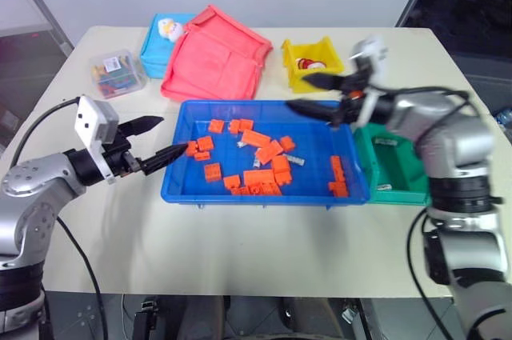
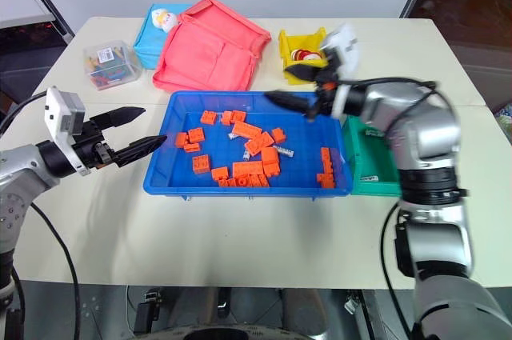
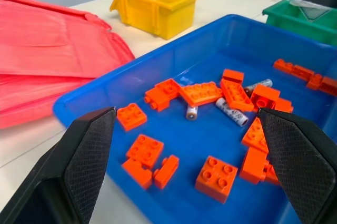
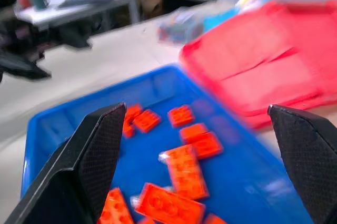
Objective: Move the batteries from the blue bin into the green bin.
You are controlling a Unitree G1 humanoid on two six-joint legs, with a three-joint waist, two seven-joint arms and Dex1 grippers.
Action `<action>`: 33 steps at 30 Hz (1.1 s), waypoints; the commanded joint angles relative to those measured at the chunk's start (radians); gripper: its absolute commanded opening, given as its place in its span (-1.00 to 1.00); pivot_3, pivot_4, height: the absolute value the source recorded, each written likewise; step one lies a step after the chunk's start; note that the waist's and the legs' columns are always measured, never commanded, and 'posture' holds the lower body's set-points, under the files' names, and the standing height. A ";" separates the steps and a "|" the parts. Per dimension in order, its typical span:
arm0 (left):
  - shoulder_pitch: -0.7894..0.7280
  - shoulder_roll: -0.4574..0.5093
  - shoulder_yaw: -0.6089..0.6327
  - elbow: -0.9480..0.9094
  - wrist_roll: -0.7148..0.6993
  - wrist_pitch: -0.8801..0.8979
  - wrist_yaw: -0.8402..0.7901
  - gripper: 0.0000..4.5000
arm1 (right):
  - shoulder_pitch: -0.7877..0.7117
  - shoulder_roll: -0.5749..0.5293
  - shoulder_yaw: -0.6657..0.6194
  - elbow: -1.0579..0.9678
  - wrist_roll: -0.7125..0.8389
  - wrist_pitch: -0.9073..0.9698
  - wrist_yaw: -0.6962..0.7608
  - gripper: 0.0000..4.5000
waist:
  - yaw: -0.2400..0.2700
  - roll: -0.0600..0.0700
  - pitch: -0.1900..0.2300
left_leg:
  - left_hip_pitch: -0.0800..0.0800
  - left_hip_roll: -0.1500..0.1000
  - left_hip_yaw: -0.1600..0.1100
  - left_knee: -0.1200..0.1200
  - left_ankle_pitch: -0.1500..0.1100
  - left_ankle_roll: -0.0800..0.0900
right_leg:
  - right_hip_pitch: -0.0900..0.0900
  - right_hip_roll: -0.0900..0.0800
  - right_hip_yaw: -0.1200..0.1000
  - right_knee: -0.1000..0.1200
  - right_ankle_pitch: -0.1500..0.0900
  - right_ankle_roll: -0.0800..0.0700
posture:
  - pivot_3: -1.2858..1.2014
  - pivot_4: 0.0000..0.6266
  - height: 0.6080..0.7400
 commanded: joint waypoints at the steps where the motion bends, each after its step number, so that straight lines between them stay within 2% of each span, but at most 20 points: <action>1: 0.011 -0.014 0.008 -0.068 -0.027 0.011 0.025 1.00 | -0.039 0.068 0.059 0.074 -0.085 -0.103 -0.040 0.97 | -0.001 0.000 0.000 | 0.000 0.000 0.000 0.000 0.000 0.000 | 0.000 0.000 0.000 0.000 0.000 0.000 | 0.03 -0.52 1.00; 6: 0.054 -0.024 0.019 -0.136 -0.066 0.045 0.044 1.00 | -0.071 0.135 0.172 0.256 -0.228 -0.247 -0.025 0.97 | -0.005 0.000 0.000 | 0.000 0.000 0.000 0.000 0.000 0.000 | 0.000 0.000 0.000 0.001 0.000 0.000 | 0.03 -0.52 1.00; 13: 0.080 -0.018 0.033 -0.169 -0.086 0.056 0.054 1.00 | -0.144 0.170 0.239 0.430 -0.331 -0.301 0.025 0.97 | -0.005 0.000 0.000 | 0.001 0.000 0.000 0.000 0.000 0.000 | -0.001 0.000 0.000 0.002 0.000 0.000 | 0.03 -0.52 1.00; 23: 0.114 -0.037 0.040 -0.187 -0.084 0.032 0.080 1.00 | -0.185 0.215 0.272 0.547 -0.408 -0.337 0.109 0.97 | -0.006 0.000 0.000 | 0.001 0.000 0.000 0.000 0.000 0.000 | -0.001 0.001 0.000 0.002 0.000 0.000 | 0.03 -0.52 1.00; 30: 0.126 -0.051 0.041 -0.193 -0.079 0.018 0.098 1.00 | -0.212 0.243 0.268 0.644 -0.462 -0.372 0.097 0.97 | -0.007 0.000 0.000 | 0.001 0.000 0.000 0.000 0.000 0.000 | -0.001 0.001 0.000 0.002 0.000 0.000 | 0.03 -0.52 1.00; 32: 0.129 -0.053 0.041 -0.194 -0.079 0.013 0.103 1.00 | -0.221 0.248 0.266 0.670 -0.474 -0.381 0.099 0.58 | -0.008 0.000 0.000 | 0.001 0.000 0.000 -0.001 0.000 0.000 | -0.001 0.001 0.000 0.002 0.000 0.000 | 0.03 -0.52 1.00; 33: 0.130 -0.054 0.042 -0.194 -0.078 0.011 0.106 1.00 | -0.224 0.250 0.265 0.678 -0.478 -0.383 0.100 0.33 | -0.008 0.000 0.000 | 0.001 0.000 0.000 -0.001 0.000 0.000 | -0.001 0.001 0.000 0.002 0.000 0.000 | 0.03 -0.52 1.00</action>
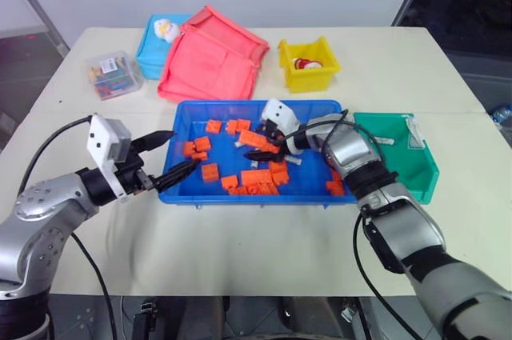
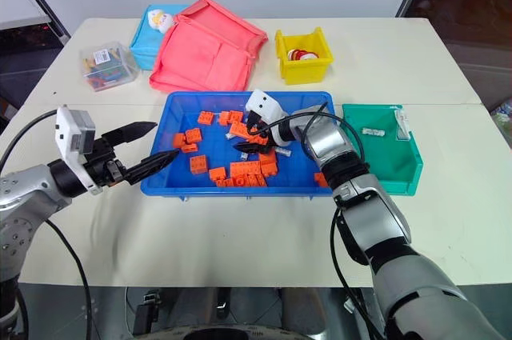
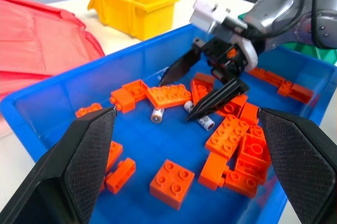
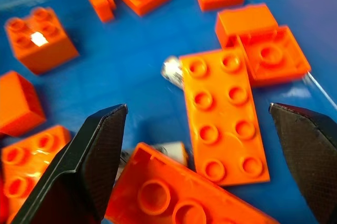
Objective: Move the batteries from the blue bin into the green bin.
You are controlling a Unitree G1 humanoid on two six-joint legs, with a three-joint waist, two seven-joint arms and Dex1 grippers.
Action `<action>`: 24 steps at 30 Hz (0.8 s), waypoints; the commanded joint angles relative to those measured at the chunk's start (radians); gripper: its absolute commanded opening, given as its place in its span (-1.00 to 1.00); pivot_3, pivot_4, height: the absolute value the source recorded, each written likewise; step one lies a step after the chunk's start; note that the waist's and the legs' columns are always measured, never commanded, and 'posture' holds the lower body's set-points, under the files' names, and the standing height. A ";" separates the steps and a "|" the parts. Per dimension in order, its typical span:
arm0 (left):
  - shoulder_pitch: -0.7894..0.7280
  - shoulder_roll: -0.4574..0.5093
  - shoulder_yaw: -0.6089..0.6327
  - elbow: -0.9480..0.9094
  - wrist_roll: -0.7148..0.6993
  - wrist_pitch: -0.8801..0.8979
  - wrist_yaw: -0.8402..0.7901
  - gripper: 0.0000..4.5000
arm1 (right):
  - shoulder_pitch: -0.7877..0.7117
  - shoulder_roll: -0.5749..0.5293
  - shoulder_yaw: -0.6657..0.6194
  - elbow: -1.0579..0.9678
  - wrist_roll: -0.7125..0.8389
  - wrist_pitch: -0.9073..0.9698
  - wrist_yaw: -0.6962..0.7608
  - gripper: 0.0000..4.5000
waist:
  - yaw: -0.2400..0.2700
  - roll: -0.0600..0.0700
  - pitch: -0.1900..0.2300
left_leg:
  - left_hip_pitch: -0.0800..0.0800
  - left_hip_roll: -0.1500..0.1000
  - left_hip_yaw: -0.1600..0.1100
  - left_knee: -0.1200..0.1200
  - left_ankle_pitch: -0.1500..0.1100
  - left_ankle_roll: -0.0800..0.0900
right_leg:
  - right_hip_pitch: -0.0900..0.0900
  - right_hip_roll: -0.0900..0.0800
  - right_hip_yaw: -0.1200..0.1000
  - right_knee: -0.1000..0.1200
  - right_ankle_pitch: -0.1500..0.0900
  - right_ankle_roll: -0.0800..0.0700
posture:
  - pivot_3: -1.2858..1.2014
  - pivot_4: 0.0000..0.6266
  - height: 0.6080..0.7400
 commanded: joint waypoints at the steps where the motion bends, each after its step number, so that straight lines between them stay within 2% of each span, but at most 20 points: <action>1: 0.010 -0.002 0.031 -0.034 -0.002 -0.027 0.009 1.00 | -0.040 0.011 -0.012 0.013 -0.014 -0.027 0.000 0.12 | 0.000 0.000 0.000 | 0.000 0.000 0.000 0.000 0.000 0.000 | 0.000 0.000 0.000 0.000 0.000 0.000 | 0.03 -0.52 1.00; 2: 0.010 -0.002 0.032 -0.032 -0.001 -0.029 0.010 1.00 | -0.044 0.014 -0.015 0.020 -0.016 -0.029 -0.003 -0.13 | 0.001 0.000 0.000 | 0.000 0.000 0.000 0.000 0.000 0.000 | 0.000 0.000 0.000 0.000 0.000 0.000 | 0.03 -0.52 1.00; 4: 0.013 -0.001 0.033 -0.031 -0.001 -0.032 0.011 1.00 | -0.051 0.021 -0.022 0.028 -0.019 -0.033 -0.008 -0.51 | 0.001 0.000 0.000 | 0.000 0.000 0.000 0.000 0.000 0.000 | 0.000 0.000 0.000 0.000 0.000 0.000 | 0.03 -0.52 1.00; 14: 0.013 0.001 0.025 -0.017 0.008 -0.049 0.014 1.00 | -0.110 0.019 -0.094 -0.015 0.021 0.019 -0.012 -0.52 | 0.001 0.000 0.000 | 0.000 0.000 0.000 0.000 0.000 0.000 | 0.000 0.000 0.000 0.000 0.000 0.000 | 0.03 -0.52 1.00; 19: 0.007 0.002 0.022 -0.009 0.008 -0.049 0.008 1.00 | -0.142 -0.055 -0.141 -0.133 0.055 0.116 0.035 -0.52 | 0.003 0.000 0.000 | 0.000 0.000 0.000 0.000 0.000 0.000 | 0.000 0.000 0.000 0.000 0.000 0.000 | 0.03 -0.52 1.00; 24: -0.010 -0.004 0.008 0.009 0.016 -0.056 0.005 1.00 | -0.065 -0.138 -0.127 -0.281 0.055 0.189 0.064 -0.52 | 0.004 0.000 0.000 | 0.000 0.000 0.000 0.000 0.000 0.000 | 0.000 0.000 0.000 -0.001 0.000 0.000 | 0.03 -0.52 1.00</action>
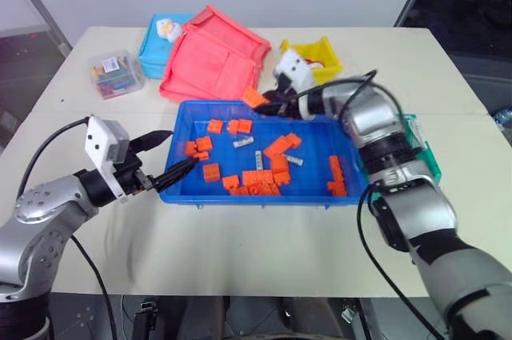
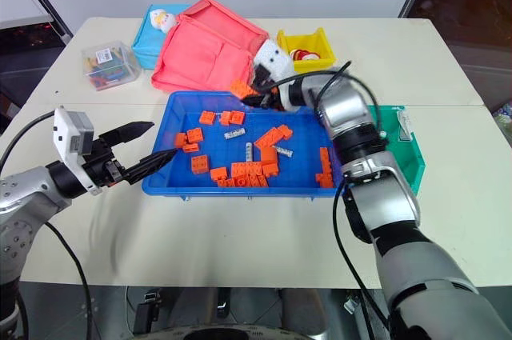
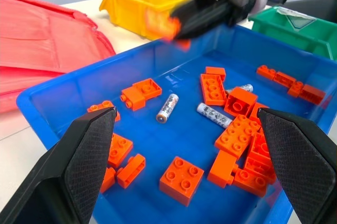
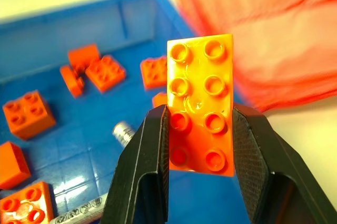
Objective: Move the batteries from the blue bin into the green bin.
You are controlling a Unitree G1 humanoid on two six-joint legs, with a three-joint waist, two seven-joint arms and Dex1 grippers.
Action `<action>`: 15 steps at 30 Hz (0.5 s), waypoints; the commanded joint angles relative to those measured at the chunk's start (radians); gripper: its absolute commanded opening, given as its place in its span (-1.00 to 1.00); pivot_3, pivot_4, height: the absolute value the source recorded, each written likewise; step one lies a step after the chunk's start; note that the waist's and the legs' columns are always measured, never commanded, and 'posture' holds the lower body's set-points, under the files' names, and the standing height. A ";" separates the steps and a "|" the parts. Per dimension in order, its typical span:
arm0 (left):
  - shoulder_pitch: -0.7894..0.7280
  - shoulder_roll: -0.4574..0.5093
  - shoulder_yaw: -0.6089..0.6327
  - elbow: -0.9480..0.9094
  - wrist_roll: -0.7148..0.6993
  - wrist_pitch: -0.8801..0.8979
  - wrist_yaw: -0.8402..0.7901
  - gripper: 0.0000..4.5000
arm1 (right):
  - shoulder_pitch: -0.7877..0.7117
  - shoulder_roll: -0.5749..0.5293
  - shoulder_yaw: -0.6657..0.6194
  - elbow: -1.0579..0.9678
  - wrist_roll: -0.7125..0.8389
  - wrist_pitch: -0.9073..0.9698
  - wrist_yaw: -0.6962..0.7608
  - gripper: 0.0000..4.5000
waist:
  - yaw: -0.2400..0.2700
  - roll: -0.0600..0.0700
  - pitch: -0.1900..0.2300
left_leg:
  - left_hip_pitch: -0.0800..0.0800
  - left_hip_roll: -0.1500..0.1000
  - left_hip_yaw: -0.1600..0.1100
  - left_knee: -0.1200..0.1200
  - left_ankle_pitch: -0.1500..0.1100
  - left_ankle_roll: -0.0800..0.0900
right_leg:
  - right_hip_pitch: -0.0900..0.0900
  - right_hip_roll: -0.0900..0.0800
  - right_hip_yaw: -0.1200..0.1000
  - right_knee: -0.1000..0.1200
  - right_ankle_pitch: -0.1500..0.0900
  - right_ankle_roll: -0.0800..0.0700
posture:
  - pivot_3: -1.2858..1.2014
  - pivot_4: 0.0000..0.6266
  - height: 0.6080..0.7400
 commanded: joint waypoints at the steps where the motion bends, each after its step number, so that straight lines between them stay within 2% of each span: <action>1: -0.025 -0.004 0.006 -0.001 0.007 -0.031 -0.004 1.00 | 0.046 -0.039 0.004 -0.074 -0.006 0.019 0.000 -0.52 | 0.000 0.000 0.000 | 0.000 0.000 0.000 0.000 0.000 0.000 | 0.000 0.000 0.000 0.000 0.000 0.000 | 0.03 -0.52 1.00; 6: -0.047 -0.018 -0.012 0.006 0.011 -0.035 0.006 1.00 | 0.062 -0.053 0.024 0.031 -0.097 -0.086 -0.128 -0.52 | -0.005 0.000 0.000 | 0.000 0.000 0.001 0.000 0.000 0.000 | 0.000 0.000 0.000 0.000 0.000 0.000 | 0.03 -0.52 1.00; 7: -0.048 -0.021 -0.013 0.004 0.011 -0.035 0.008 1.00 | 0.060 -0.050 0.021 0.055 -0.104 -0.099 -0.147 -0.07 | -0.005 0.000 0.000 | 0.000 0.000 0.001 0.000 0.000 0.000 | -0.001 0.000 0.000 0.000 0.000 0.000 | 0.03 -0.52 1.00; 8: -0.048 -0.023 -0.013 0.003 0.011 -0.034 0.009 1.00 | 0.058 -0.048 0.020 0.073 -0.109 -0.110 -0.158 0.07 | -0.004 0.000 0.000 | 0.000 0.000 0.001 0.000 0.000 0.000 | -0.001 0.000 0.000 0.000 0.000 0.000 | 0.03 -0.52 1.00; 11: -0.049 -0.023 -0.010 0.002 0.010 -0.033 0.012 1.00 | 0.050 -0.049 0.027 0.114 -0.133 -0.149 -0.188 0.81 | -0.003 0.000 0.000 | 0.000 0.000 0.001 0.000 0.000 0.000 | -0.001 0.000 0.000 0.000 0.000 0.000 | 0.03 -0.52 1.00; 12: -0.048 -0.021 -0.007 0.001 0.008 -0.033 0.012 1.00 | 0.044 -0.047 0.026 0.120 -0.135 -0.154 -0.191 0.99 | -0.003 0.000 0.000 | 0.000 0.000 0.001 0.000 0.000 0.000 | -0.001 0.000 0.000 0.000 0.000 0.000 | 0.03 -0.52 1.00; 15: -0.046 -0.016 0.001 -0.001 0.005 -0.030 0.015 1.00 | 0.025 -0.026 0.006 0.108 -0.107 -0.162 -0.177 0.99 | -0.003 0.000 0.000 | 0.000 0.000 0.001 0.000 0.000 0.000 | 0.000 0.000 0.000 0.000 0.000 0.000 | 0.03 -0.52 1.00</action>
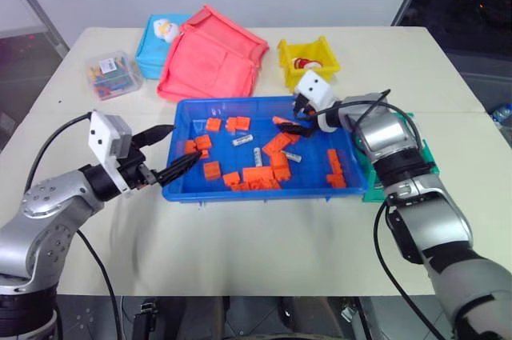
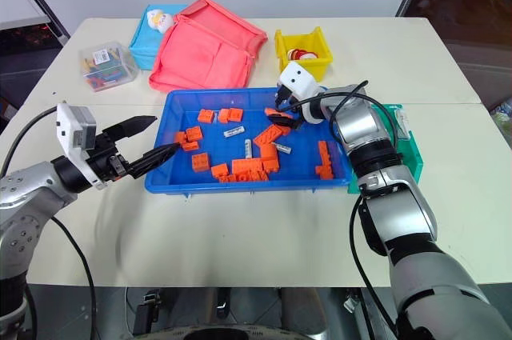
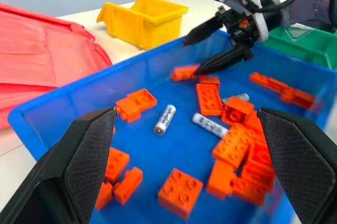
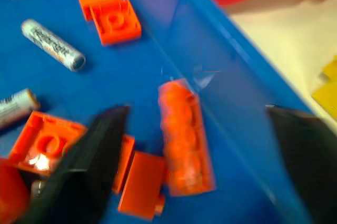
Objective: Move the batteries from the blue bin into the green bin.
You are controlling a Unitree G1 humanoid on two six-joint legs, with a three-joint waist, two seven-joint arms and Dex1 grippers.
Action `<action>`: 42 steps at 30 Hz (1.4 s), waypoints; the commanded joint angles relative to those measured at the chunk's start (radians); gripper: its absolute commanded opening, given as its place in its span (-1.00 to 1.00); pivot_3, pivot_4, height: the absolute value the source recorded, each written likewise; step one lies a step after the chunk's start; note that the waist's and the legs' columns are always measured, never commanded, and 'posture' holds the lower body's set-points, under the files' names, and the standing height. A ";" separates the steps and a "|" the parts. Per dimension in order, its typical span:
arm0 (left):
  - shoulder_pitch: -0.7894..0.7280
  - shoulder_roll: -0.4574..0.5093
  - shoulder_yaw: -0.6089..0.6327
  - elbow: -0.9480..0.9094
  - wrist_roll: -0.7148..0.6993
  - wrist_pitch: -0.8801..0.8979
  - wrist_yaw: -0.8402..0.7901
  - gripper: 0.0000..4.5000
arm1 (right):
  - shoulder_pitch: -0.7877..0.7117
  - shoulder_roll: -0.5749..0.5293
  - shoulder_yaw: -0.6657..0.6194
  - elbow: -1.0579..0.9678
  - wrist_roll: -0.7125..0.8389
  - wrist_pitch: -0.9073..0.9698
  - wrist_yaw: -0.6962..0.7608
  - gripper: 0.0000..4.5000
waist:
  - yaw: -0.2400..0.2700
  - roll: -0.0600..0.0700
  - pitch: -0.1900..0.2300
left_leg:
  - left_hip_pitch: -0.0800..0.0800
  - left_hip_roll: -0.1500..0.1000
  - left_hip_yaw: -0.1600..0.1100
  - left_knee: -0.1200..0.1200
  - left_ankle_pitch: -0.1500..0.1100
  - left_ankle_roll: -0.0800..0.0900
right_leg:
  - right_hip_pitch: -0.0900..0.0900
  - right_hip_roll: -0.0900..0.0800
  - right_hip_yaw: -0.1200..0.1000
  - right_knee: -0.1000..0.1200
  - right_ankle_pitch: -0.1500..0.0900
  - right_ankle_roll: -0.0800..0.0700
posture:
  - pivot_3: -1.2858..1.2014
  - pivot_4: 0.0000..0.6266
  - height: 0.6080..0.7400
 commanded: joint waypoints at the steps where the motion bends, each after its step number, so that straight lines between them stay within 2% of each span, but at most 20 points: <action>1: -0.009 0.007 0.025 -0.014 -0.004 -0.012 0.003 1.00 | -0.062 0.038 -0.046 -0.053 0.059 -0.009 0.024 0.99 | -0.003 0.000 0.000 | 0.000 0.000 0.000 0.000 0.000 0.000 | 0.000 0.000 0.000 0.000 0.000 0.000 | 0.03 -0.52 1.00; 5: -0.009 0.009 0.028 -0.015 -0.005 -0.010 0.005 1.00 | -0.069 0.094 -0.071 -0.113 0.131 0.053 0.068 0.99 | -0.005 0.000 0.000 | 0.000 0.001 -0.001 -0.001 0.000 0.000 | 0.000 0.002 0.000 0.000 0.000 0.000 | 0.03 -0.52 1.00; 10: -0.013 -0.001 0.029 -0.038 -0.014 -0.003 0.035 1.00 | -0.035 0.174 -0.036 -0.150 0.151 0.055 0.081 0.99 | 0.001 0.000 0.000 | 0.000 0.000 -0.001 0.000 0.000 0.000 | 0.000 0.000 0.000 0.000 0.000 0.000 | 0.03 -0.52 1.00; 19: 0.006 0.003 0.056 -0.079 -0.039 0.010 0.081 1.00 | 0.031 0.214 0.041 -0.153 0.136 0.035 0.162 0.99 | 0.000 0.000 0.000 | 0.000 0.000 -0.001 0.000 0.000 0.000 | 0.000 0.000 0.000 0.000 0.000 0.000 | 0.03 -0.52 1.00; 25: 0.011 0.008 0.068 -0.107 -0.057 0.022 0.107 1.00 | 0.027 0.237 0.072 -0.036 0.099 -0.041 0.155 0.99 | -0.001 0.000 0.000 | 0.000 0.000 -0.001 -0.001 0.000 0.000 | 0.000 0.001 0.000 0.000 0.000 0.000 | 0.03 -0.52 1.00; 37: 0.028 0.002 0.072 -0.136 -0.074 0.029 0.135 1.00 | -0.105 0.283 0.077 0.309 -0.009 -0.217 0.071 0.99 | -0.002 0.000 0.000 | 0.000 0.000 -0.001 -0.001 0.000 0.000 | 0.000 0.001 0.000 0.000 0.000 0.000 | 0.03 -0.52 1.00; 42: 0.027 0.000 0.069 -0.140 -0.077 0.028 0.145 1.00 | -0.135 0.286 0.089 0.387 -0.043 -0.245 0.101 0.99 | -0.001 0.000 0.000 | 0.000 0.000 -0.001 -0.001 0.000 0.000 | 0.000 0.001 0.000 0.000 0.000 0.000 | 0.03 -0.52 1.00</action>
